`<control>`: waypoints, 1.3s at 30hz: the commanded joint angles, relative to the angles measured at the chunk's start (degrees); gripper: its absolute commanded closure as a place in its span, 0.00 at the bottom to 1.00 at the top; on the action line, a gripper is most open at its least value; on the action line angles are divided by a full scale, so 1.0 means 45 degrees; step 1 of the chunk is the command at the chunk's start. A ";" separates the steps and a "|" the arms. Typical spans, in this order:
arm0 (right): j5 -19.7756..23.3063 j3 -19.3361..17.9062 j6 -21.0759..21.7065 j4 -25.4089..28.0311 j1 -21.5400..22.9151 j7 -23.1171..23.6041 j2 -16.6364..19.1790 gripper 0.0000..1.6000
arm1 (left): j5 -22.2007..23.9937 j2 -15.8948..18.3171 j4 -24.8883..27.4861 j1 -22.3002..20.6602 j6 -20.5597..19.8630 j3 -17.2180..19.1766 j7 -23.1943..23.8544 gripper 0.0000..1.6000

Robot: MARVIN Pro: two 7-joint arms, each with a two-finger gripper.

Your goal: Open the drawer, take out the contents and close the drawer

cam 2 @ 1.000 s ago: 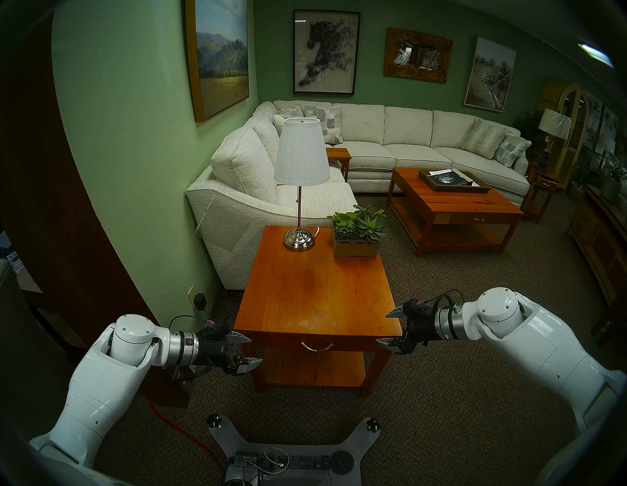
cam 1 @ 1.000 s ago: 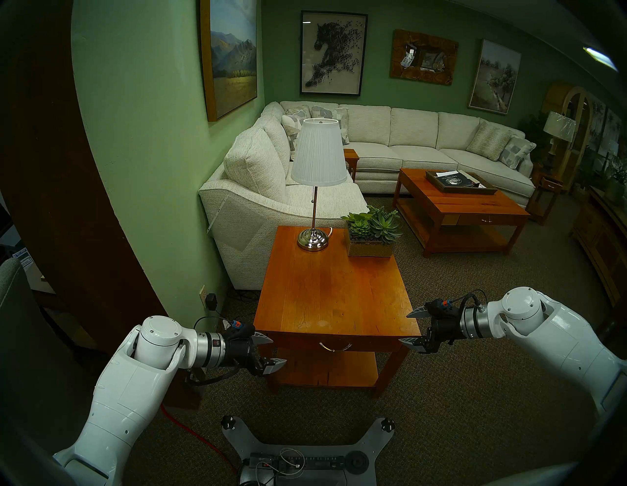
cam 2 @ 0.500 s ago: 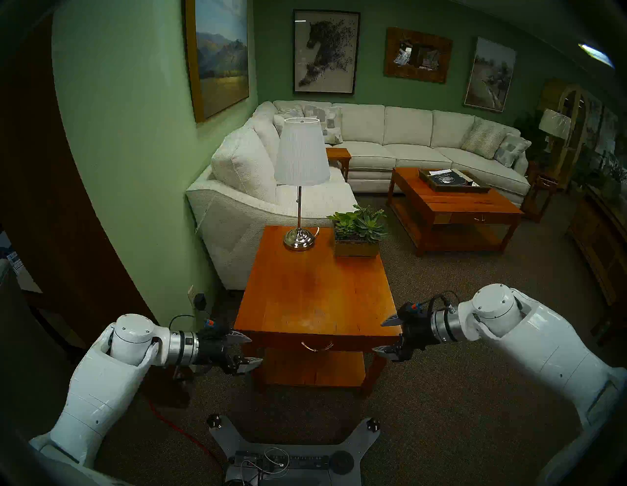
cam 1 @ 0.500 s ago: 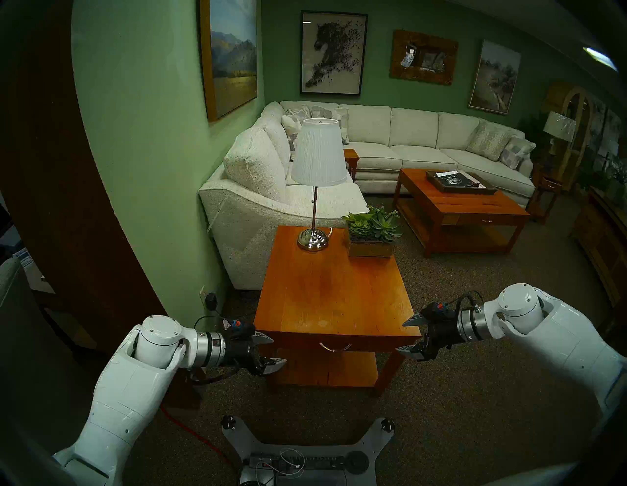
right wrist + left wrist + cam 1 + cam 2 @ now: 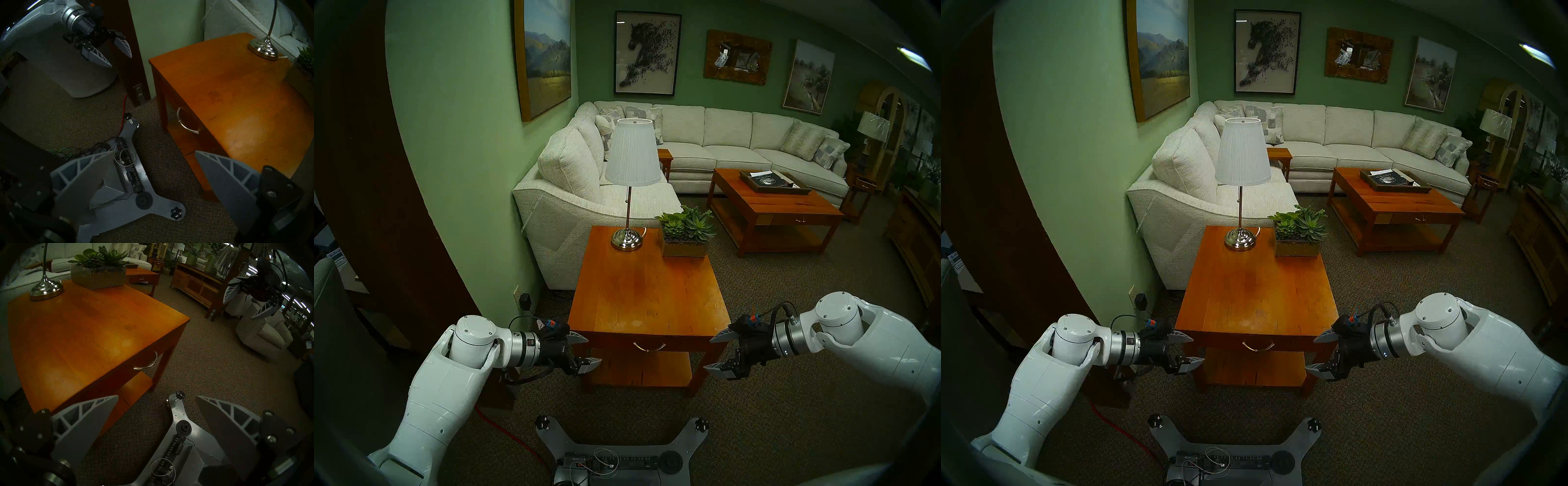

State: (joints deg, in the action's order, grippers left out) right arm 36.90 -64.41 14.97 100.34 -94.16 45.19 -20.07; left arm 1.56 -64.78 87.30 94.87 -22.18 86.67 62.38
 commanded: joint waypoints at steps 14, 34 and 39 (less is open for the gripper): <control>-0.2248 0.0982 0.0216 0.1157 -0.0394 -0.3024 -0.1024 0.00 | 0.0096 -0.0023 0.0237 -0.0311 0.0020 0.0146 0.0094 0.00; -0.4549 0.2404 -0.0942 -0.1704 0.1803 -0.1297 -0.4010 0.00 | 0.0058 -0.0048 0.0223 -0.0305 0.0037 0.0162 0.0095 0.00; -0.4820 0.2423 -0.1128 -0.2449 0.2397 -0.0504 -0.4550 0.49 | 0.0052 -0.0054 0.0220 -0.0304 0.0041 0.0165 0.0097 0.00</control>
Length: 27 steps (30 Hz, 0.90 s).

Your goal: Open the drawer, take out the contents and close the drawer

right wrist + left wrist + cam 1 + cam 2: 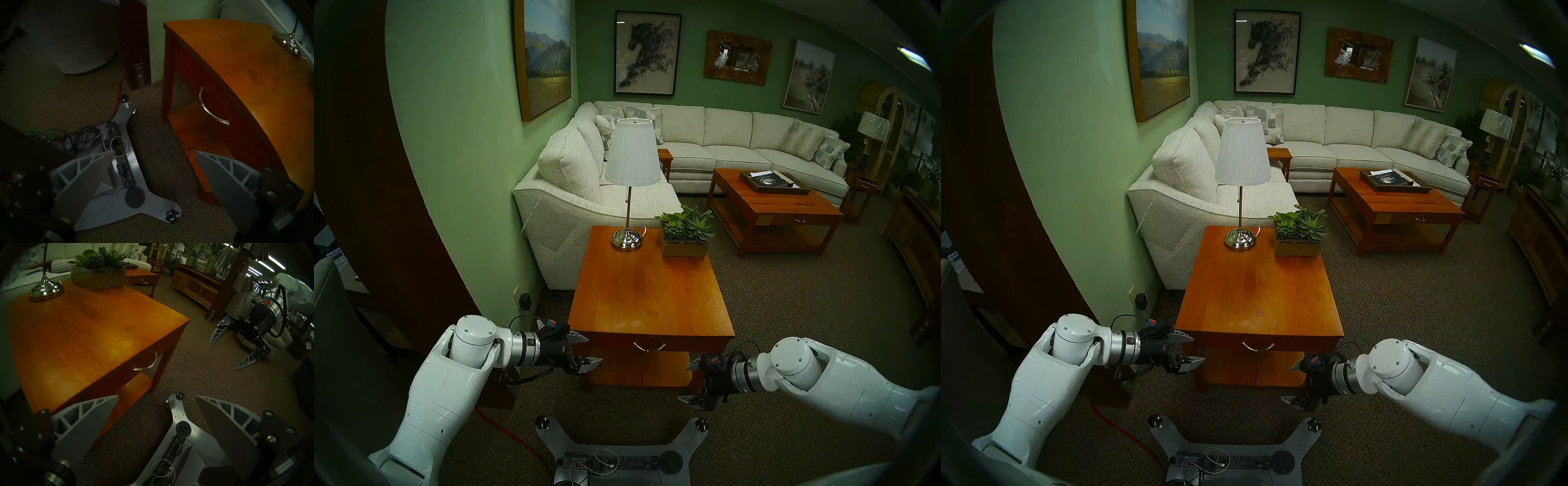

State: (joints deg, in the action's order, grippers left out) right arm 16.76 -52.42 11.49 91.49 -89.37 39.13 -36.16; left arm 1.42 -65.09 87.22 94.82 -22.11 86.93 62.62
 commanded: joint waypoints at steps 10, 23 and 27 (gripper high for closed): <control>-0.0349 -0.0255 -0.0653 -0.2062 0.2428 0.2539 -0.1985 0.80 | 0.0076 0.0007 0.0237 -0.0295 0.0028 0.0116 0.0048 0.00; -0.1014 -0.0072 -0.0656 -0.4109 0.3849 0.4534 -0.3412 1.00 | 0.0069 -0.0001 0.0237 -0.0296 0.0030 0.0125 0.0059 0.00; -0.1225 0.0186 -0.0701 -0.4884 0.4442 0.4934 -0.3879 1.00 | 0.0066 -0.0003 0.0237 -0.0296 0.0031 0.0128 0.0062 0.00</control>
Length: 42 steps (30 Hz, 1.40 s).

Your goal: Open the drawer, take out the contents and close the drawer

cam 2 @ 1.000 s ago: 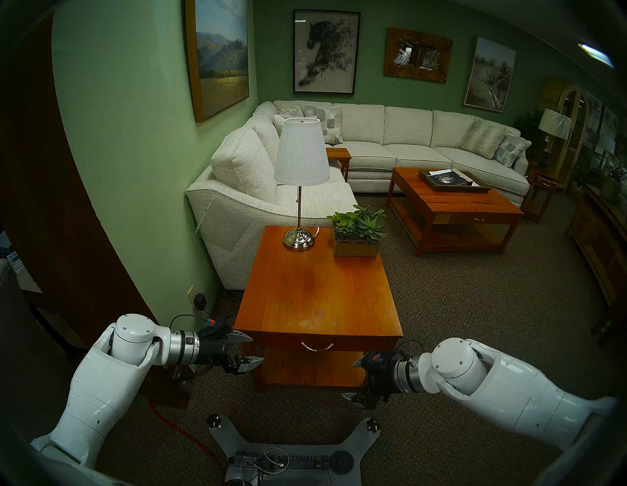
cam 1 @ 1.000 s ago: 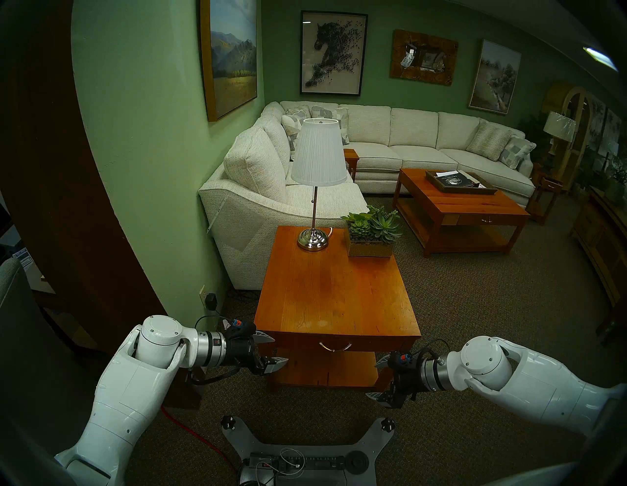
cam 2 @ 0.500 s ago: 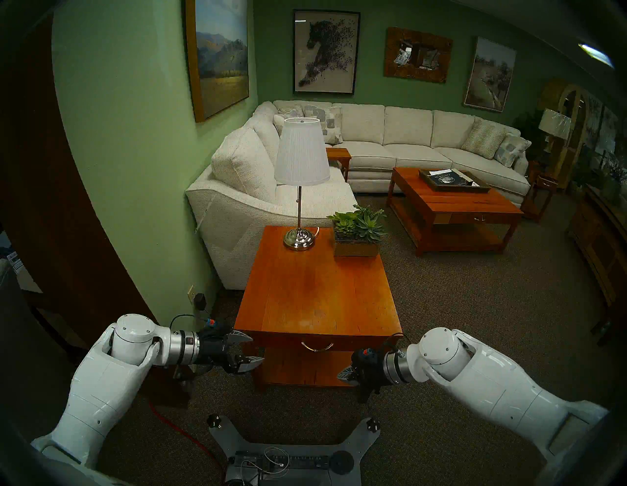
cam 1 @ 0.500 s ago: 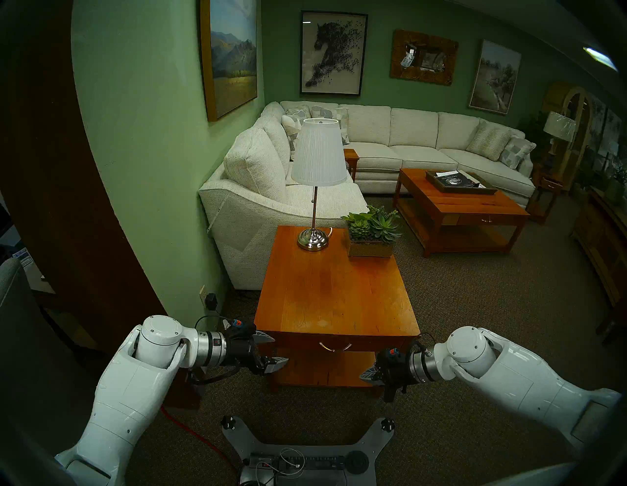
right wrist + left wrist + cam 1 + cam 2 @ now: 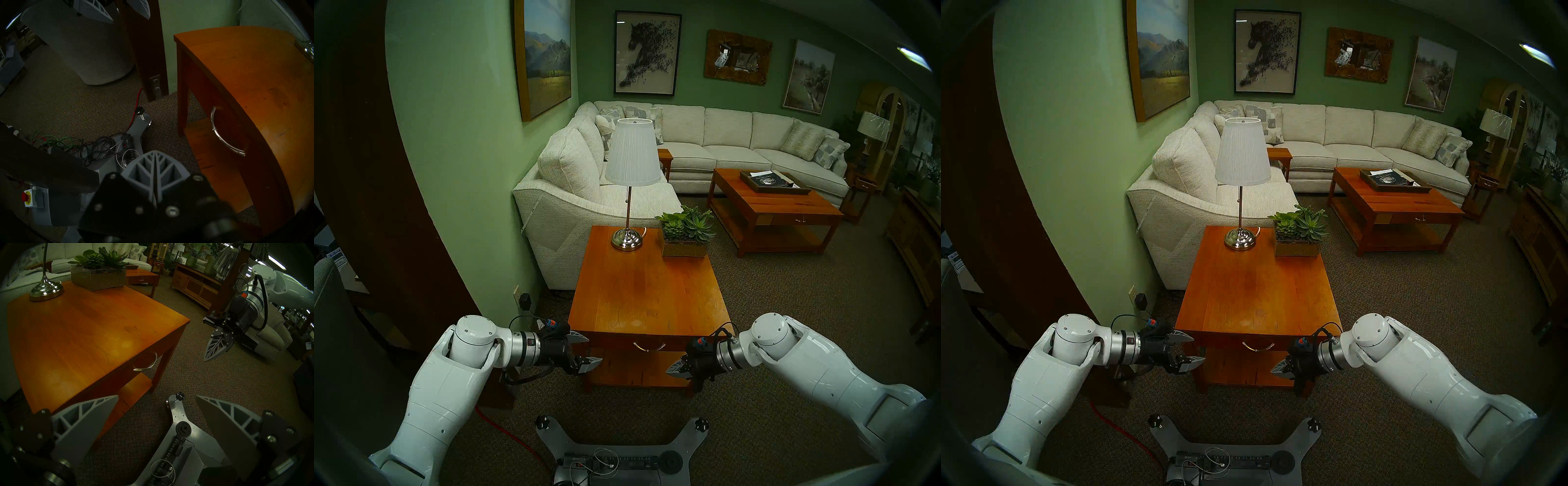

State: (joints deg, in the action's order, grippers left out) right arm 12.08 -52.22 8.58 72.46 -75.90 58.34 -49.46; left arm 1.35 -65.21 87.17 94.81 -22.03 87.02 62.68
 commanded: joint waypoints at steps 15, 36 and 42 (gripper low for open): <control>-0.1306 0.0650 -0.0389 -0.2113 0.2569 0.1294 -0.2095 1.00 | 0.0072 0.0015 0.0250 -0.0295 0.0012 0.0116 0.0064 0.00; -0.3981 0.1105 0.1313 0.1398 0.0898 -0.1567 -0.1003 1.00 | 0.0056 0.0004 0.0250 -0.0295 0.0011 0.0128 0.0080 0.00; -0.4643 0.0861 0.2109 0.2529 0.0189 -0.3108 -0.0764 1.00 | 0.0051 0.0001 0.0250 -0.0295 0.0010 0.0132 0.0084 0.00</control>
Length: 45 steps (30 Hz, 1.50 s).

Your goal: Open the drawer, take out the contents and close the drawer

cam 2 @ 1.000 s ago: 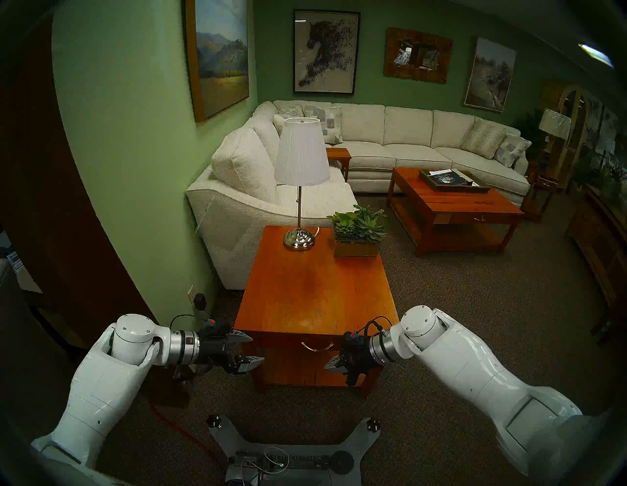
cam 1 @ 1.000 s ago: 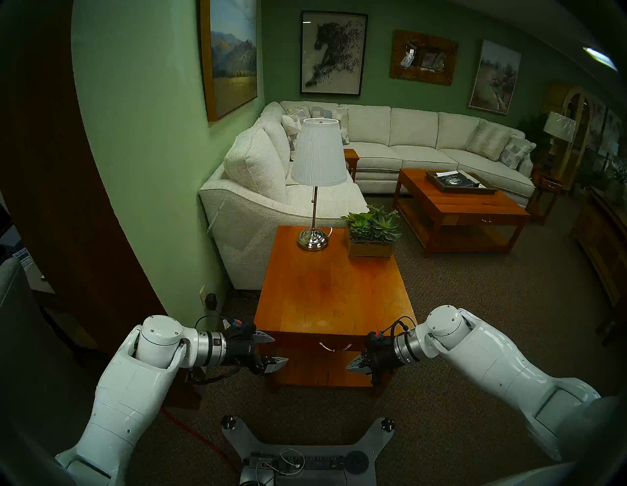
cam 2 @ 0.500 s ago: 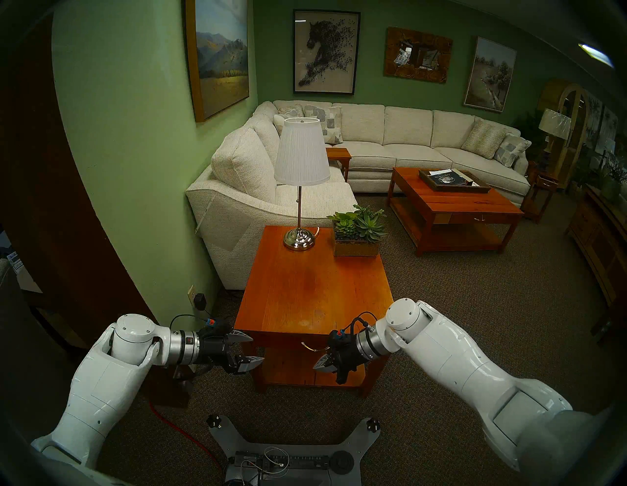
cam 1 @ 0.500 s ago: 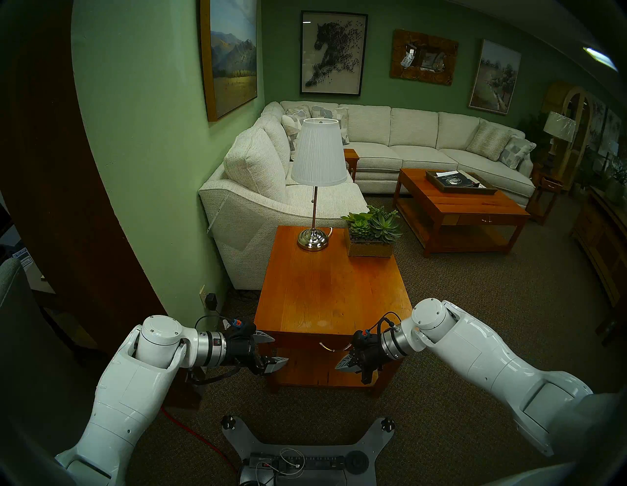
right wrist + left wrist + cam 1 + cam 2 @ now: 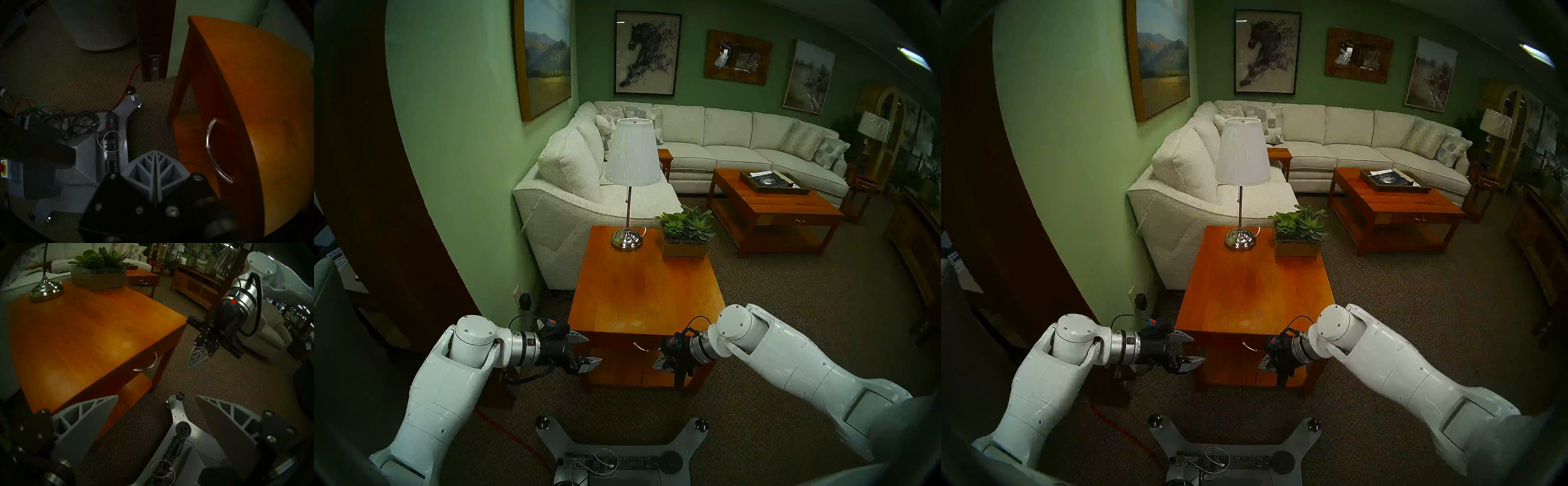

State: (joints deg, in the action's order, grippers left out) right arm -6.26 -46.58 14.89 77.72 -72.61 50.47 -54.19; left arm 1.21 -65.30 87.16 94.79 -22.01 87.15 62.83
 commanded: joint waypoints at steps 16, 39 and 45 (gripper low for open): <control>-0.0399 -0.1234 0.1278 0.3806 -0.2380 -0.3439 0.0984 1.00 | 0.0073 0.0017 0.0263 -0.0293 -0.0011 0.0116 0.0074 0.00; -0.0363 -0.1207 0.2215 0.4504 -0.2648 -0.3884 0.1041 1.00 | 0.0053 0.0002 0.0261 -0.0293 -0.0010 0.0130 0.0090 0.00; -0.0322 -0.0830 0.3451 0.5610 -0.3375 -0.4299 0.0631 1.00 | 0.0040 -0.0007 0.0246 -0.0290 0.0011 0.0131 0.0081 0.00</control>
State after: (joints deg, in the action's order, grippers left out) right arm -7.46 -51.08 26.23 97.13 -85.52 33.17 -49.50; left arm 1.06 -65.40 87.16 94.78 -22.01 87.29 63.03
